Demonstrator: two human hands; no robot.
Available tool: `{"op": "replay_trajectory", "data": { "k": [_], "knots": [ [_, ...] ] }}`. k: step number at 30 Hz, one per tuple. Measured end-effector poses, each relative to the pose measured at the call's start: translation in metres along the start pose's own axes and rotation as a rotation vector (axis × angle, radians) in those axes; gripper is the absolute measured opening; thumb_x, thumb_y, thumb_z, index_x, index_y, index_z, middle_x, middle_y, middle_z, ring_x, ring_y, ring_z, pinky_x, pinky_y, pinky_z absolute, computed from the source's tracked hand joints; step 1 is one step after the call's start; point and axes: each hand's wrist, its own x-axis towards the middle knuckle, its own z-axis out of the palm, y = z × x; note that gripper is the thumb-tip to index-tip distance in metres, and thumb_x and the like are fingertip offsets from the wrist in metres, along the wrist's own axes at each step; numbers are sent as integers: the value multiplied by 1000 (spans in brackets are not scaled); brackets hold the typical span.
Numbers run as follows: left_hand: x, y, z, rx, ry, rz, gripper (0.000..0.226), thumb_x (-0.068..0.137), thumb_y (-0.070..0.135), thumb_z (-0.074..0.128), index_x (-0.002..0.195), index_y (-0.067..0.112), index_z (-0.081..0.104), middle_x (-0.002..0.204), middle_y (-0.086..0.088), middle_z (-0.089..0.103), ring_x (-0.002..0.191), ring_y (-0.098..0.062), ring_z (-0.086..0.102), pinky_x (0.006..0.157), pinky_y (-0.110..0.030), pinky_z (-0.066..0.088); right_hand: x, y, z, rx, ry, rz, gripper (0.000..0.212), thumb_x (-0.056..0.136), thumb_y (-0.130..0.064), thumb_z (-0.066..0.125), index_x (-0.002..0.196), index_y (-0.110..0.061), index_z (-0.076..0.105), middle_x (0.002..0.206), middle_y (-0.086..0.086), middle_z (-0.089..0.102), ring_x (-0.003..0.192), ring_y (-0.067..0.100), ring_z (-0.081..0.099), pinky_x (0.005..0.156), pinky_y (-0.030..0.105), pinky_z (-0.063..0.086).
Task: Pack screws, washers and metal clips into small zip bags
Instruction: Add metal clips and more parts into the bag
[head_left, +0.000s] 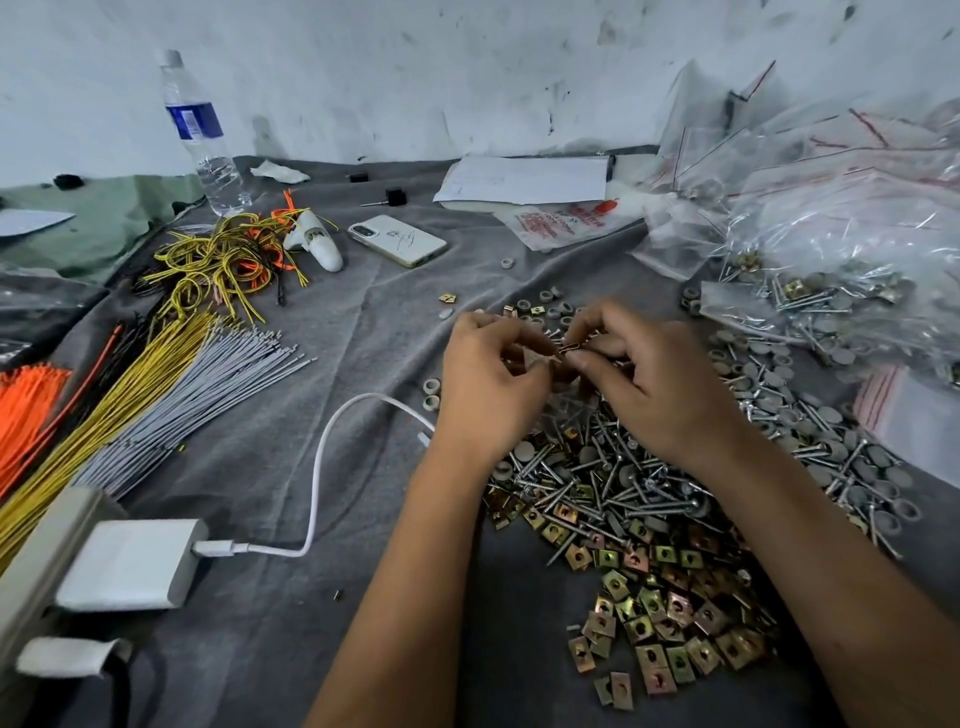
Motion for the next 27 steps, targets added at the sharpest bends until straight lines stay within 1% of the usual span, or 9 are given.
{"op": "replay_trajectory", "data": {
  "k": [4,6,8,11,15,17,20,24,27],
  "knots": [
    [0,1,1,12,-23,26,40,80,0,69,107,27,79,113,-2,58,94,-15,64,82,-31,58,1,3,-1,-110,-70,-4,20,88,-9,77,104,-20,74,95,-12,76,92,-5,69,85,17,54],
    [1,-1,1,35,-5,22,46,79,2,68,115,29,78,104,3,63,87,-17,66,74,-33,56,1,3,-1,-124,-79,14,23,86,-8,78,105,-21,77,94,-12,75,91,-5,69,83,9,51],
    [1,-3,0,11,22,-25,49,79,6,69,121,30,73,88,9,67,71,-11,67,61,-25,51,1,3,-1,-119,-60,40,23,86,-10,79,105,-22,77,93,-13,75,89,-6,69,85,14,53],
    [0,-4,1,12,58,-98,34,81,11,72,105,34,64,71,7,69,57,-7,66,50,-22,49,1,2,-1,-119,-22,69,23,83,-12,82,103,-22,78,90,-11,76,85,-4,70,86,22,54],
    [-1,0,1,-48,69,-142,17,80,16,68,88,27,59,72,-1,70,63,-25,71,59,-48,60,1,0,-2,-83,9,91,25,81,-12,84,104,-20,77,88,-12,75,84,-4,70,79,13,55],
    [-1,2,0,-69,102,-126,10,77,18,65,85,23,60,72,-6,69,64,-32,70,57,-52,58,1,-1,-2,-58,65,84,24,82,-13,83,105,-17,77,88,-14,74,86,-6,70,77,9,53],
    [0,3,-2,-78,177,-121,10,83,10,65,82,19,62,68,-6,67,63,-31,67,54,-48,56,1,-4,-3,7,180,88,19,87,-14,78,106,-15,75,91,-14,73,86,-4,70,73,9,54],
    [2,6,-6,-206,375,-85,12,82,5,63,76,16,62,58,12,55,55,-12,53,51,-32,44,1,-3,-1,60,283,108,12,94,-14,72,106,-14,73,93,-7,75,86,1,71,73,15,56],
    [3,8,-11,-361,550,-114,10,81,8,61,77,17,61,67,2,60,63,-20,55,58,-37,46,2,-2,3,11,261,79,15,93,-14,72,108,-13,72,98,-7,72,87,4,69,76,16,56]
  ]
}}
